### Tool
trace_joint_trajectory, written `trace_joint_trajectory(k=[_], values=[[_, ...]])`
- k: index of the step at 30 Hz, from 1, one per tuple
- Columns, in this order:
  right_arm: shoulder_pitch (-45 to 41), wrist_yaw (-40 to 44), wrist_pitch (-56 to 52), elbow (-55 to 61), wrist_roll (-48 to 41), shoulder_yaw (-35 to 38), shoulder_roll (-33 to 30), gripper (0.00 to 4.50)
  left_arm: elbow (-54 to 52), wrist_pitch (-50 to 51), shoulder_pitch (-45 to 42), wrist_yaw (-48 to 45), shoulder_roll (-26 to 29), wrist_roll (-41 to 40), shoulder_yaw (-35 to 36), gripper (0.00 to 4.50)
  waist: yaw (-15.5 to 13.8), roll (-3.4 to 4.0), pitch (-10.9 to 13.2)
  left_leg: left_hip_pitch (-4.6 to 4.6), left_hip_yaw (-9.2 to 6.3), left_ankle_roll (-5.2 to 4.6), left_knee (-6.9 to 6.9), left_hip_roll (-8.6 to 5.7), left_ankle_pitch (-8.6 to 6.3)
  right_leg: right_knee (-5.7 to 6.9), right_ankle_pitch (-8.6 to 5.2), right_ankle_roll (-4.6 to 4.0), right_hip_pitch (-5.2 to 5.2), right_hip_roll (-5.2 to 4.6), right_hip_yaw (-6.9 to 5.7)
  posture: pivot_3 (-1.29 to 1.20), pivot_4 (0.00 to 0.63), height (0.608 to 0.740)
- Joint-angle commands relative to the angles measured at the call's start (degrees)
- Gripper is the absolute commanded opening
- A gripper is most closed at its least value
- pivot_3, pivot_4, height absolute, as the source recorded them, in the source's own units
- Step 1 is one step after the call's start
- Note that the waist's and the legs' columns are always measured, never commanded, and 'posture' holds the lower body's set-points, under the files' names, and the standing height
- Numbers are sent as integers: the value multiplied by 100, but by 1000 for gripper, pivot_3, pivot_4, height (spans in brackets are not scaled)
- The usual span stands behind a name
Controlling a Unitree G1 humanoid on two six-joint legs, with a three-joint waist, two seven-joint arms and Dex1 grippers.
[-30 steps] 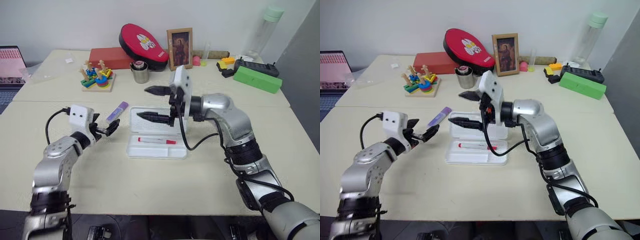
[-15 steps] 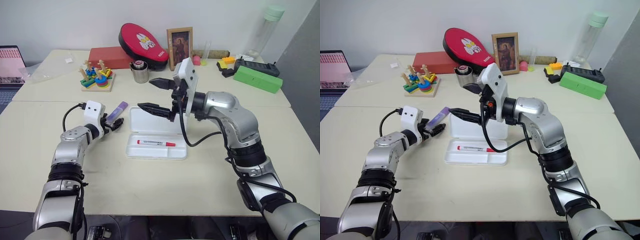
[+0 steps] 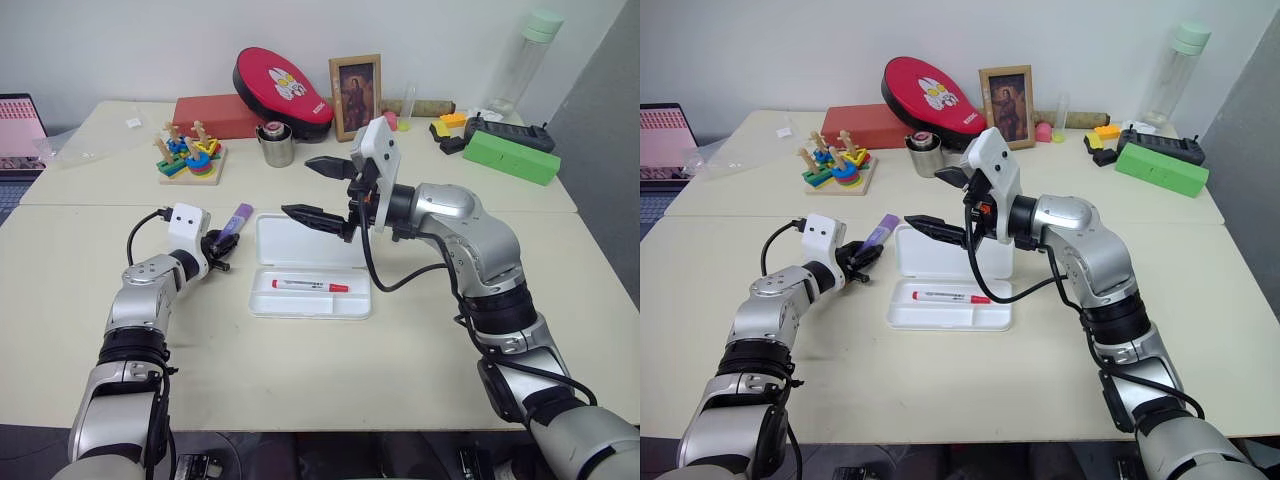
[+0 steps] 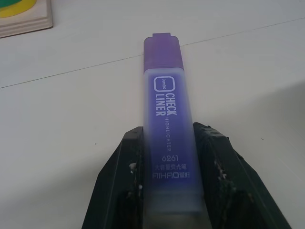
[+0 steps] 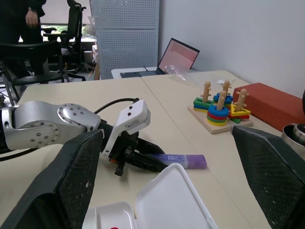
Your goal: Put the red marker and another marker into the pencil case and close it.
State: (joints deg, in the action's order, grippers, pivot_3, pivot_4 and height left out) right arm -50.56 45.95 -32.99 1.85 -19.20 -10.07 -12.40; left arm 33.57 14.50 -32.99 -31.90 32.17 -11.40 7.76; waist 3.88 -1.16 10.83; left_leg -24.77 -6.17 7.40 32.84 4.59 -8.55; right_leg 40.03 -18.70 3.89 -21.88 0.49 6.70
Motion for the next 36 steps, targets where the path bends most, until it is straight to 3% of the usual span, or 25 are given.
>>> trace_joint_trajectory(k=[1,5,8,15,18,21,27,36], values=[[-129,-11,132,22,-113,224,-44,4500,-142,-112,195,560,3,-73,495,1186,35,0,0,0,0,0,0,0,0,0,0,0,0,0,0,0,150,740],[-71,128,53,108,-311,384,-141,4500,-1335,-172,346,384,-94,-790,1035,1186,76,0,0,-1,-1,0,0,1,0,1,0,0,-2,0,0,0,150,740],[16,334,-101,256,-656,627,-317,4500,-2575,59,681,-204,88,-1133,926,1186,40,-1,1,-10,-2,0,-2,0,0,-5,0,0,-1,-2,-2,0,150,740],[521,1136,-258,596,-1069,672,-1204,4500,-4950,962,1658,-2314,1279,-1905,28,1186,-25,4,3,-3,1,0,-1,-3,0,-9,0,0,7,-5,-2,0,150,740],[600,1180,-256,635,-1024,595,-1367,4500,-4771,692,1758,-2949,1848,-1286,-636,1186,-18,19,12,3,8,-1,-1,-2,-1,-12,-7,2,6,-3,7,0,150,740],[674,1189,-286,725,-1014,558,-1441,4500,-4353,398,1586,-3454,2003,-1050,-995,1186,13,22,14,3,12,-2,-1,0,-1,-9,-20,16,-4,1,13,0,150,740],[777,1051,-397,947,-1024,573,-1482,4500,-3483,-192,996,-4174,1955,-480,-1631,1186,23,21,14,-8,17,-2,-2,0,-1,-10,-18,13,-14,0,16,0,150,740],[971,883,-508,1188,-1043,652,-1558,4500,-2820,-561,534,-4554,1770,3,-2006,1186,23,21,14,-11,16,-2,-2,0,-1,-7,-18,9,-18,1,15,0,150,740]])
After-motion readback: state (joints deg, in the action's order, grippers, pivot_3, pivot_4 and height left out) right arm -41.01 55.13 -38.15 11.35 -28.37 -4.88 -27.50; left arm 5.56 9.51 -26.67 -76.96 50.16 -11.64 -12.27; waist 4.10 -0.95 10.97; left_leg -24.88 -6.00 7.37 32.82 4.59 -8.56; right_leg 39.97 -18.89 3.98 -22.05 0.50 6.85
